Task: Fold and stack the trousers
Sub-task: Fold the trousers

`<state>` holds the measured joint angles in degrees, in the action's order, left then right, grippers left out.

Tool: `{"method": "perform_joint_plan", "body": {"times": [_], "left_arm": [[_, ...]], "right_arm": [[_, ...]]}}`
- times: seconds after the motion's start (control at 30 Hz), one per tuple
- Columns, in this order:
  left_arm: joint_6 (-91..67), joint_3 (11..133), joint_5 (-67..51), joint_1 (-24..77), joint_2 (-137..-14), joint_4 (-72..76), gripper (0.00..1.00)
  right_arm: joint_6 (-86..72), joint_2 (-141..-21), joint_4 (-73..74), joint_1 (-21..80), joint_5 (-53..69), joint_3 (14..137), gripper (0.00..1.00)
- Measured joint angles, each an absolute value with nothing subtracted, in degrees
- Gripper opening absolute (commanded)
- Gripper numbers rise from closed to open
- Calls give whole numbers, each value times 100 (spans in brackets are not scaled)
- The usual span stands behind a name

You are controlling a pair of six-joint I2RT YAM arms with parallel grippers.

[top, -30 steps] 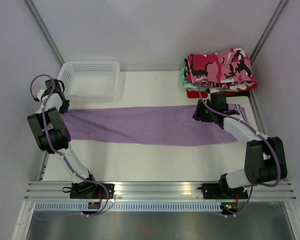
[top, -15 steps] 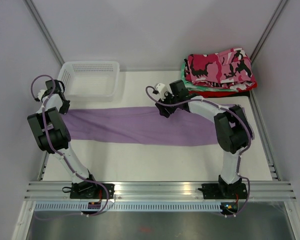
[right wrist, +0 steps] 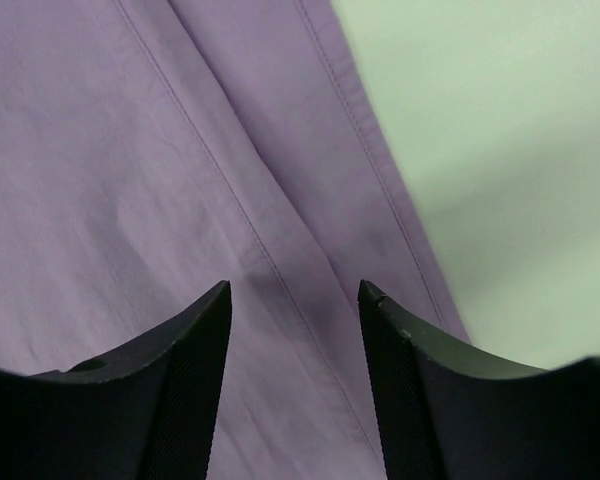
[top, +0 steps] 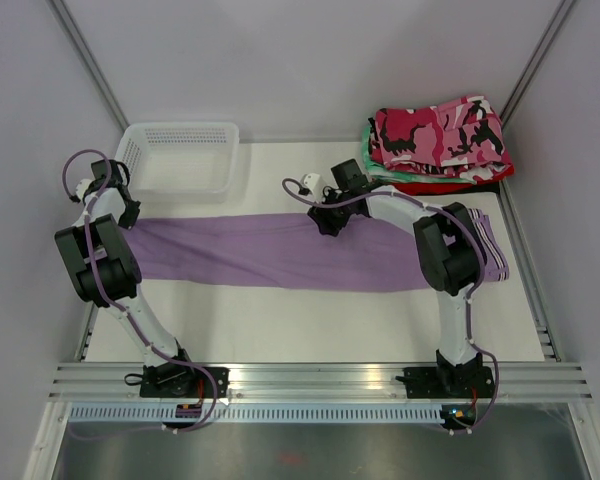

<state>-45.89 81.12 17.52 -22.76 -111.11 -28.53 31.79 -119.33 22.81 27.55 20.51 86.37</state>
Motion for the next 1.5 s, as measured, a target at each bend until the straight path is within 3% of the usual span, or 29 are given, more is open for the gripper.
{"method": "perform_joint_plan", "body": {"times": [0.17, 0.27, 0.47, 1.0, 1.43, 1.5], "left_arm": [[-4554, 8082, 1754, -2276, -11111, -2840, 2], [-4550, 8071, 1754, -2276, -11113, -2829, 2], [-4541, 8071, 1754, -2276, -11111, -2827, 2], [-4495, 8055, 1765, -2261, -11111, -2818, 2], [-4394, 8468, 1798, -2147, -11533, -2851, 2], [-4311, 8471, 1798, -2123, -11563, -2821, 16]], "right_arm": [[3177, -12121, 2290, 2755, 1909, 8720, 57], [3164, -12206, 2298, 2753, 1870, 8720, 51], [3162, -12206, 2296, 2781, 1789, 8720, 0], [2635, -11459, 1566, 2615, 1470, 8285, 0], [2569, -11942, 1415, 2591, 1424, 8418, 0], [2565, -11961, 1417, 2591, 1409, 8425, 2]]}}
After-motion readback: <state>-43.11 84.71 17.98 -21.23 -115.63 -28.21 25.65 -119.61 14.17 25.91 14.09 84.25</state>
